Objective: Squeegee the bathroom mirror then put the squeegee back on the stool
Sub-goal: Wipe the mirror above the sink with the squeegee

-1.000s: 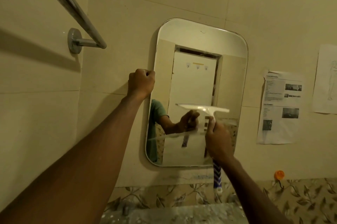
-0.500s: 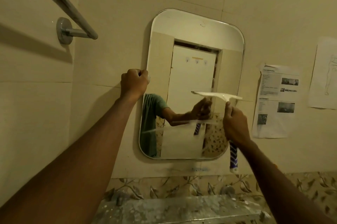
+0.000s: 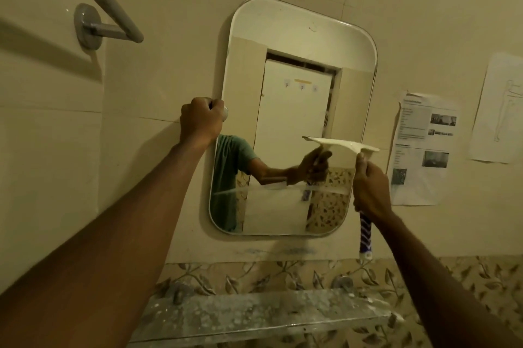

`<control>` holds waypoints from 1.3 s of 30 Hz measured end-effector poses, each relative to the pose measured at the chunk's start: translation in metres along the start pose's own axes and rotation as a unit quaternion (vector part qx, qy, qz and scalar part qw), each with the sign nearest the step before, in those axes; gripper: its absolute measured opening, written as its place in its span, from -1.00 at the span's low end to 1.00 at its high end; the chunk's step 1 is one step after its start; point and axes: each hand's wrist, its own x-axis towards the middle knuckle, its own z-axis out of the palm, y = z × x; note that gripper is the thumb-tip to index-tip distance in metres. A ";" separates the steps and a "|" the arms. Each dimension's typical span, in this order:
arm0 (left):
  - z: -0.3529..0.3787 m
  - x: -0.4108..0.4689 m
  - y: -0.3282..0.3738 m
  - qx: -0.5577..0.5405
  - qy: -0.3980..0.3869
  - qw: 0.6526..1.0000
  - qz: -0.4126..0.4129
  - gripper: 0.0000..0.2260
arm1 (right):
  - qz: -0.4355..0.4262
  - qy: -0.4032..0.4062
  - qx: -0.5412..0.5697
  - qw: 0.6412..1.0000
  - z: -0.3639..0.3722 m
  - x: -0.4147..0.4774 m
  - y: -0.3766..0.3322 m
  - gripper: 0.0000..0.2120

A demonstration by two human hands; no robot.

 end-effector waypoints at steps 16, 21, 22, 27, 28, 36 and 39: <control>0.001 -0.007 -0.005 0.022 0.003 1.000 0.007 -0.66 | -0.026 0.009 -0.001 1.000 0.008 0.012 -0.061 -0.54; 0.001 -0.005 -0.005 0.015 -0.008 1.000 0.003 -0.67 | -0.020 -0.002 -0.025 0.999 0.017 0.034 -0.072 -0.60; 0.001 -0.005 -0.005 0.015 -0.006 1.000 0.004 -0.68 | -0.012 -0.008 -0.022 1.000 0.024 0.018 -0.061 -0.61; 0.001 -0.006 -0.004 0.011 -0.004 1.000 -0.002 -0.65 | 0.056 -0.034 -0.034 0.997 0.060 -0.096 -0.005 -0.59; 0.000 -0.006 -0.004 0.005 -0.004 1.000 -0.003 -0.65 | 0.069 -0.045 -0.057 0.995 0.062 -0.107 -0.001 -0.58; 0.000 -0.009 -0.007 -0.001 0.000 1.000 0.004 -0.65 | -0.010 -0.015 -0.014 1.000 0.036 -0.025 -0.050 -0.48; 0.002 -0.009 -0.012 -0.007 -0.001 1.000 -0.002 -0.64 | -0.014 -0.007 -0.026 1.000 0.057 -0.041 -0.035 -0.51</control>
